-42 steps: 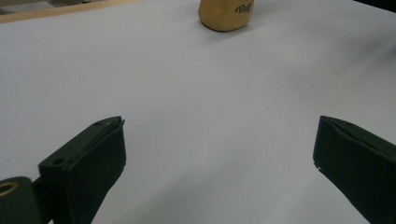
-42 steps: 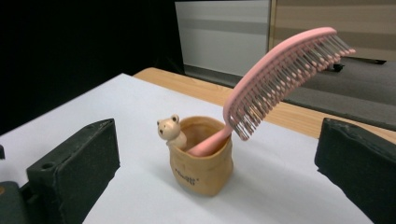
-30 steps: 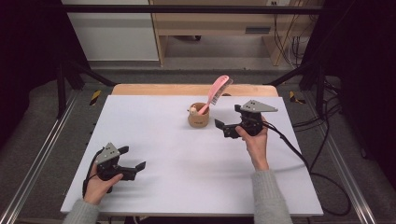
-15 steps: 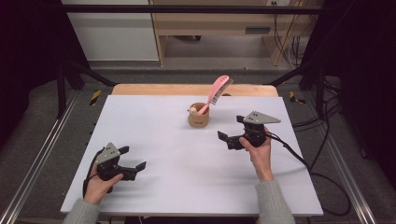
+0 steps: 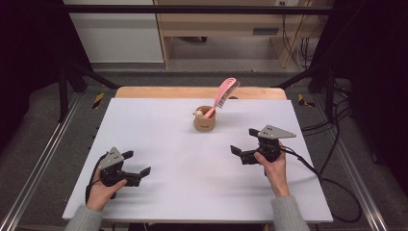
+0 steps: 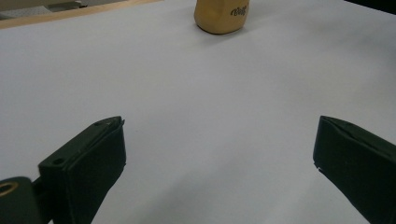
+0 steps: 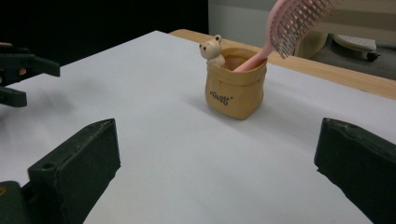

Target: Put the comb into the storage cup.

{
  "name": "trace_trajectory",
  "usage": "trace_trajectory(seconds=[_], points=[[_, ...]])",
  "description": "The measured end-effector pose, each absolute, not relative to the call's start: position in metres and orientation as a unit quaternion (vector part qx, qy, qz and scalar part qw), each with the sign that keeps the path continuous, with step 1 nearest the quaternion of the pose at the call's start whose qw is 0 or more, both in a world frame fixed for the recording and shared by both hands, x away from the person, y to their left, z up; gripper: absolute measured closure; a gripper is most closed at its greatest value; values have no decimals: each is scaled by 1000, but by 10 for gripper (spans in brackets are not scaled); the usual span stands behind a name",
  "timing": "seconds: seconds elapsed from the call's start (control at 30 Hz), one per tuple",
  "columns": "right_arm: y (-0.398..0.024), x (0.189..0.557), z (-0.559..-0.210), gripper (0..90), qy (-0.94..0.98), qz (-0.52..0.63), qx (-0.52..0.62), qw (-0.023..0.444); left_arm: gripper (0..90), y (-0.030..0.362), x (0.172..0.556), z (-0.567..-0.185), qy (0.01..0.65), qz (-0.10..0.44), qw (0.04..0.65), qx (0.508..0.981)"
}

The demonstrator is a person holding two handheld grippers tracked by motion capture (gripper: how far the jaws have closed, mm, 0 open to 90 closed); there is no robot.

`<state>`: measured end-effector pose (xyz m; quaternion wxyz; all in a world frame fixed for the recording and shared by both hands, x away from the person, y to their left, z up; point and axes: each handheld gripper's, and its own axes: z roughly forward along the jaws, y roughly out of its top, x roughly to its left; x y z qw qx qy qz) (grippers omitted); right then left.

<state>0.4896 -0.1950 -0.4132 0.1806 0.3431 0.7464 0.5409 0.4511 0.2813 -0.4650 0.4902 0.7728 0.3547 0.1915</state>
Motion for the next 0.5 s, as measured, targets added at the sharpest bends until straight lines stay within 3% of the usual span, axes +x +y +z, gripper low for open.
trace_trajectory(seconds=[0.5], points=[[-216, 477, -434, 14, 754, 523, 359, 172, 23, 281, 451, -465, 351, 192, 489, 775]])
